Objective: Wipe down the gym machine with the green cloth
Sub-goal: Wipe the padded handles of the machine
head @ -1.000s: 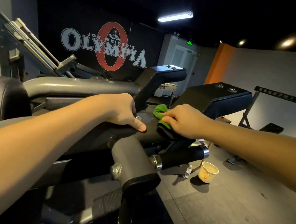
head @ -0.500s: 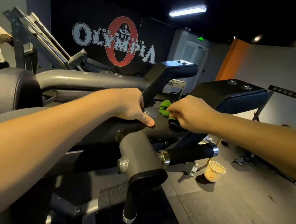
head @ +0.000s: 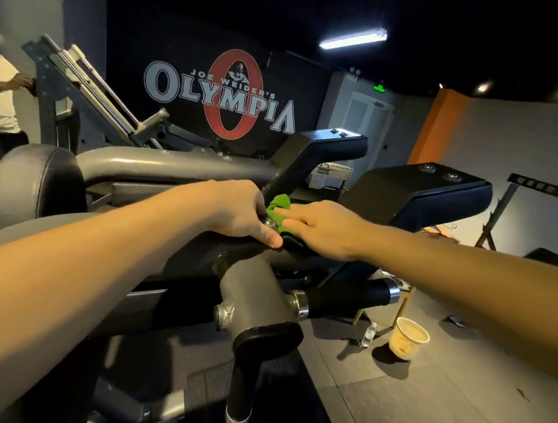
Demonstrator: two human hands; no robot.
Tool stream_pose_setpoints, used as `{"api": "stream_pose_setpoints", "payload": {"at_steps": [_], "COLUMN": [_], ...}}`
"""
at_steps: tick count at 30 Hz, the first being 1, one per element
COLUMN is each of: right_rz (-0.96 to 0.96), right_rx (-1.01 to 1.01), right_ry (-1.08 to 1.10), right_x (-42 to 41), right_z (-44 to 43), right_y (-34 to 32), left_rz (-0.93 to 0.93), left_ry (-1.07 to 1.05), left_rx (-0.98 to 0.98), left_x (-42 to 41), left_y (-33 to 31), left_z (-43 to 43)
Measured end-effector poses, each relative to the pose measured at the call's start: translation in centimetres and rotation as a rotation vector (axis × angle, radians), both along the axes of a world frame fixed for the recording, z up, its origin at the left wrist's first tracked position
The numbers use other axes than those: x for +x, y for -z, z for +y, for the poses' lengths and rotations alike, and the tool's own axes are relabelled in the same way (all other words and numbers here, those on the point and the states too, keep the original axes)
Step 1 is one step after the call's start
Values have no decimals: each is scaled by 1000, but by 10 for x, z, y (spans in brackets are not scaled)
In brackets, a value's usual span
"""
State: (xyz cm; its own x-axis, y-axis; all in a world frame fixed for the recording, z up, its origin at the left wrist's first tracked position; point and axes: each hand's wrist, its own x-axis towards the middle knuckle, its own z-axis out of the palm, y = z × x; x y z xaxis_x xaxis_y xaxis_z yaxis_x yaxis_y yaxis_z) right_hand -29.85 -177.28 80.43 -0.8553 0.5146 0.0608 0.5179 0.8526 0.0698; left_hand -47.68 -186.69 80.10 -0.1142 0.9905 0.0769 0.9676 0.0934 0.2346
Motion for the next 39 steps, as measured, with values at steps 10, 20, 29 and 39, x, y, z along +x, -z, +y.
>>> {"api": "stream_pose_setpoints", "payload": {"at_steps": [10, 20, 29, 39], "right_rz": [-228, -148, -83, -69], "right_rx": [12, -10, -43, -78], "right_ry": [-58, -109, -169, -108], "right_x": [28, 29, -9, 15], "right_z": [9, 9, -8, 7], "right_y": [-6, 4, 6, 3], "left_rz": [3, -19, -52, -104], "left_ry": [-128, -149, -129, -136], "left_rx": [6, -7, 23, 52], "left_x": [-24, -23, -26, -26], "left_y": [3, 0, 5, 6], "left_z": [-39, -35, -37, -41]}}
